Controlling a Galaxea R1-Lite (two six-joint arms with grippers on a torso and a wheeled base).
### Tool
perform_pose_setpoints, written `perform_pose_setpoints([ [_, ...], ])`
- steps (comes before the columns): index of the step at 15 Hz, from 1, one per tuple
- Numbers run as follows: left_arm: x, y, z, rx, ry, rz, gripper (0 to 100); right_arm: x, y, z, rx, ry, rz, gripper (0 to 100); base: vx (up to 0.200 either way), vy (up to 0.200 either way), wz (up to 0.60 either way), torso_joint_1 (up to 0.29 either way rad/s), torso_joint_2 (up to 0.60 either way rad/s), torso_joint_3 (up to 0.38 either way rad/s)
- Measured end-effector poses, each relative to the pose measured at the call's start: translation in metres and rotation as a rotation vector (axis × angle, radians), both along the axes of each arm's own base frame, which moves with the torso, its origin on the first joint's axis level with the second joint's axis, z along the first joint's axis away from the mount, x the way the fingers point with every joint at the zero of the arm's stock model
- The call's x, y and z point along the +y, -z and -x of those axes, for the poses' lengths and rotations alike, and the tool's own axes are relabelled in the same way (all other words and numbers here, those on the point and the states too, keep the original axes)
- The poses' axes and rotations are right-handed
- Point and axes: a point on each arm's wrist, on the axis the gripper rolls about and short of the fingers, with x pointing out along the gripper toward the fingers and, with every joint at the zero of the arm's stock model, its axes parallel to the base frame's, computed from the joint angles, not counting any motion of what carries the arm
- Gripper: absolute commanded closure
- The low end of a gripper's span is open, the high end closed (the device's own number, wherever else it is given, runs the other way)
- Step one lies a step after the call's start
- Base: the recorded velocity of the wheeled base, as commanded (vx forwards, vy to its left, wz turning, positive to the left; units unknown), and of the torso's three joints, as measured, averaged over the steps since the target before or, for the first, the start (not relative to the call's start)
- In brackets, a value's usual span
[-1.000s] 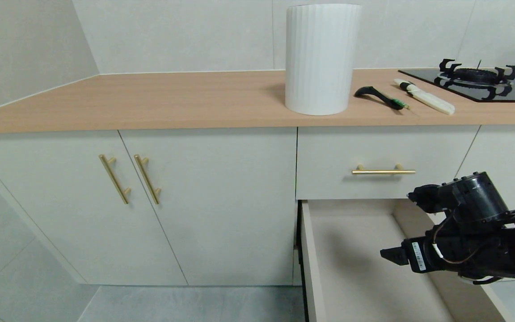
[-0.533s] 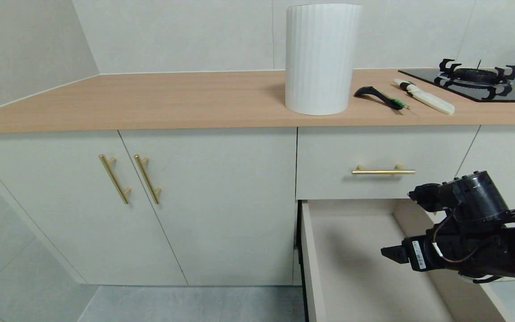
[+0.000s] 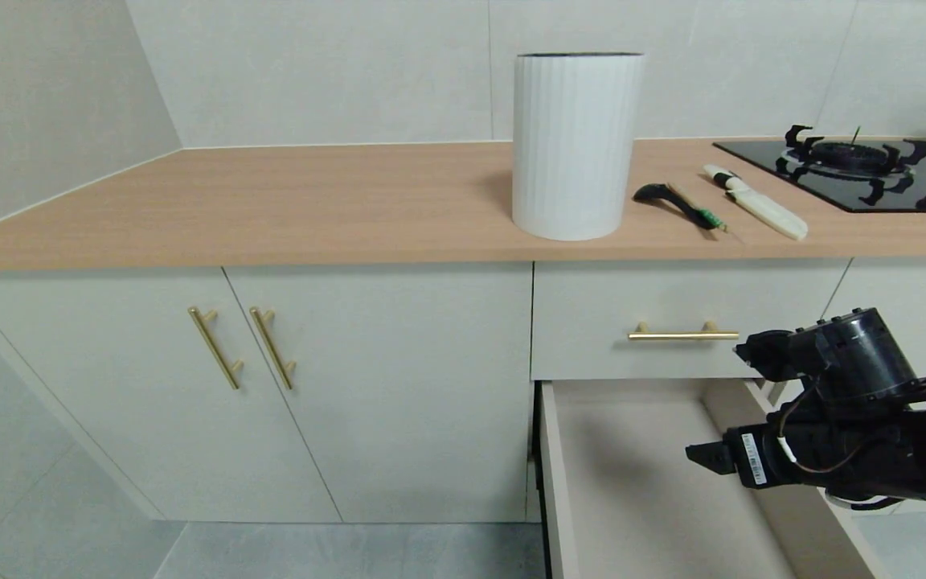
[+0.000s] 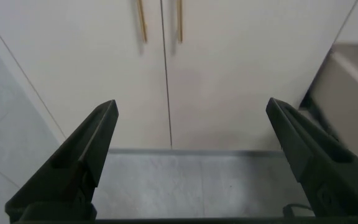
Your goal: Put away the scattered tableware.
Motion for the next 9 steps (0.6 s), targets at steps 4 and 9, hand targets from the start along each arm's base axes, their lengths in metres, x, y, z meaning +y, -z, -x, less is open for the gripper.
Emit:
perform_pose_setpoints([
  [4,0.0,0.0,0.0,0.0,0.0,0.0,0,-0.0006,0.0003,-0.0004,-0.002,0.01,0.009,0,0.0,0.0,0.0,0.167,-0.47,-0.304],
  [9,0.0,0.0,0.0,0.0,0.0,0.0,0,-0.0005,0.0006,-0.0005,-0.003,0.012,0.012,0,0.0,0.0,0.0,0.188,-0.48,-0.29],
])
